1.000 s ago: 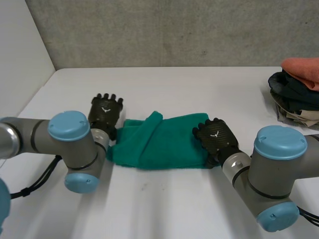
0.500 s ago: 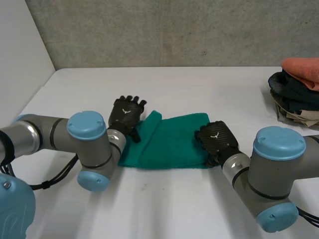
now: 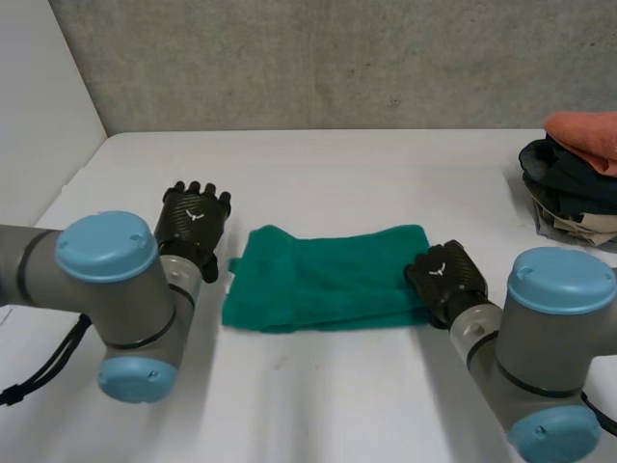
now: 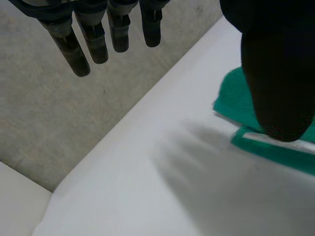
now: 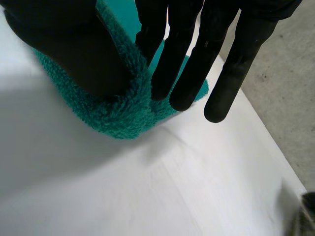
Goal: Fold the laundry.
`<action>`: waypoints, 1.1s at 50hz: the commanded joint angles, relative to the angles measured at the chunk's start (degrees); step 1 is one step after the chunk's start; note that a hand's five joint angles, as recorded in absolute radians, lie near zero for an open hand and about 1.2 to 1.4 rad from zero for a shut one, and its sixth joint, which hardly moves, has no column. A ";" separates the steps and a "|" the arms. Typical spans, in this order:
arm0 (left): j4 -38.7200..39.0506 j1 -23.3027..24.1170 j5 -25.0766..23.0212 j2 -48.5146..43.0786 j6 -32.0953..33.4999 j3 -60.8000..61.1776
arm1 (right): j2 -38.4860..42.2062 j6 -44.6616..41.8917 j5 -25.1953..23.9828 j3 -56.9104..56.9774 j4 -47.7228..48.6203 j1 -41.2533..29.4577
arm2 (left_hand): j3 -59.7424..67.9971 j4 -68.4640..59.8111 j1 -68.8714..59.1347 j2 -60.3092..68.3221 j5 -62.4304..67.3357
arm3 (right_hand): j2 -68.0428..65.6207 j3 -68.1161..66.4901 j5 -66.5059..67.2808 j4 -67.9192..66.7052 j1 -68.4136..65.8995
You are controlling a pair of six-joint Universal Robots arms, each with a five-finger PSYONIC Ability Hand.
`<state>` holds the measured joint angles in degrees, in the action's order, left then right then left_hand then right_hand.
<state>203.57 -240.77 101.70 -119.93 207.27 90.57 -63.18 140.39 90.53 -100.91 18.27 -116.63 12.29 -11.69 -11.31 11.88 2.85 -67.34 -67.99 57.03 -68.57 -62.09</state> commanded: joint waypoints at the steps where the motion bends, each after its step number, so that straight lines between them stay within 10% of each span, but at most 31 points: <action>1: 0.07 0.03 -0.19 6.46 -0.20 4.35 | -4.49 -12.15 4.30 -0.09 -4.12 1.67 | -2.24 1.64 1.26 -1.83 -2.80 | -12.66 -12.01 12.97 -11.43 -17.91; 6: 0.33 -0.05 -1.42 8.57 -0.46 6.11 | -5.47 -18.30 2.99 4.13 0.44 0.00 | -2.24 1.65 1.26 -1.83 -2.80 | -12.66 -12.01 12.97 -11.43 -17.91; 18: 0.77 0.03 -1.86 8.66 -1.07 6.72 | 7.88 -23.40 -19.33 7.92 17.06 -20.21 | -2.24 1.65 1.26 -1.83 -2.80 | -12.66 -12.01 12.97 -11.43 -17.91; 22: 1.12 0.12 -1.86 8.66 -2.92 6.20 | 10.79 -25.87 -19.43 9.67 16.09 -21.45 | -2.24 1.65 1.26 -1.83 -2.80 | -12.66 -12.01 12.97 -11.43 -17.91; 27: 1.56 0.30 -1.86 8.66 -6.69 4.62 | 8.69 -20.63 -16.72 10.29 15.30 -20.84 | -2.24 1.65 1.26 -1.83 -2.80 | 57.34 57.99 -57.03 58.57 52.09; 38: 1.21 5.92 -3.00 8.57 -15.84 0.92 | -3.09 25.94 -4.66 11.42 -0.74 -11.19 | -1.74 1.14 0.76 -1.33 -2.30 | 57.34 57.99 -57.03 58.57 52.09; 55: -10.29 8.91 -3.71 -5.22 -16.02 -4.70 | 13.42 32.75 -11.87 29.09 -22.31 -4.13 | 0.11 -0.71 -1.09 0.52 -0.45 | 57.34 57.99 -57.03 58.57 52.09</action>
<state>200.19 -230.95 95.51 -120.55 190.60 88.67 -55.43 174.07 81.25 -76.20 -1.19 -120.54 12.29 -11.69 -11.30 11.82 2.85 -12.16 -12.02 2.73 -12.23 -12.62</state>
